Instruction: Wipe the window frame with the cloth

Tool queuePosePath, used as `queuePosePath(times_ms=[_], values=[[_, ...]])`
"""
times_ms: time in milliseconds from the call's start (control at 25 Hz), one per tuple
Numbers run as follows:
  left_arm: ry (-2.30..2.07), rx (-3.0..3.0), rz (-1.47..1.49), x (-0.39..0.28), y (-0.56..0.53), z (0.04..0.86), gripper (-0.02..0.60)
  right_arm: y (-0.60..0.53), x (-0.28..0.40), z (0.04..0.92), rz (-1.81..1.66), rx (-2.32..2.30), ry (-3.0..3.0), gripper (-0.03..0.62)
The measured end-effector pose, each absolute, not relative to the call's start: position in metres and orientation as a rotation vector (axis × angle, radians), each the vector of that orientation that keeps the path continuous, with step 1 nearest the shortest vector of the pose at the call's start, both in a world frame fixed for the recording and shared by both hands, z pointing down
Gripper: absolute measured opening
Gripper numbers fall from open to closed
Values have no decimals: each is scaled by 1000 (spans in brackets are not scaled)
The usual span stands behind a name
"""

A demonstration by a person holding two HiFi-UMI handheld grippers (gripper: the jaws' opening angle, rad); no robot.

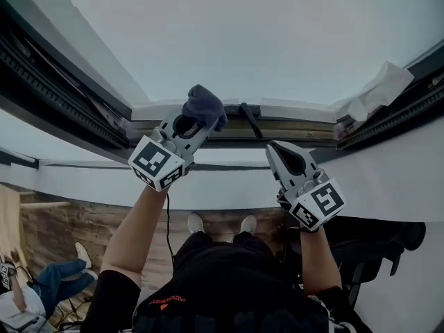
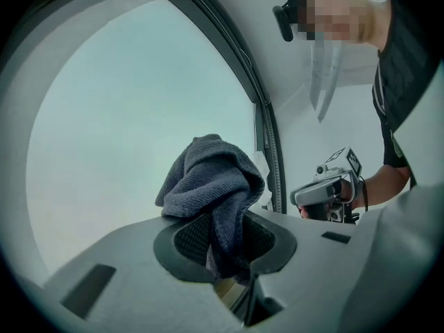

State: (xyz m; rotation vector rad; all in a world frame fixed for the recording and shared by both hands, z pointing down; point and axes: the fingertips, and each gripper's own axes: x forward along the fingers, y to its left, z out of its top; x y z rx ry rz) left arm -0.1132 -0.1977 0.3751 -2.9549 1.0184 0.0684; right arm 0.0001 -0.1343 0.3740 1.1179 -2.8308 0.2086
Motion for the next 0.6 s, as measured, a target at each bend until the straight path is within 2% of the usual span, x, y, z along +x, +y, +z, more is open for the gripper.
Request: queuePosePath(times_ms=[600], values=[[1094, -3003, 39, -147, -157, 407, 91, -139, -40, 367, 189, 1044, -2882, 3]])
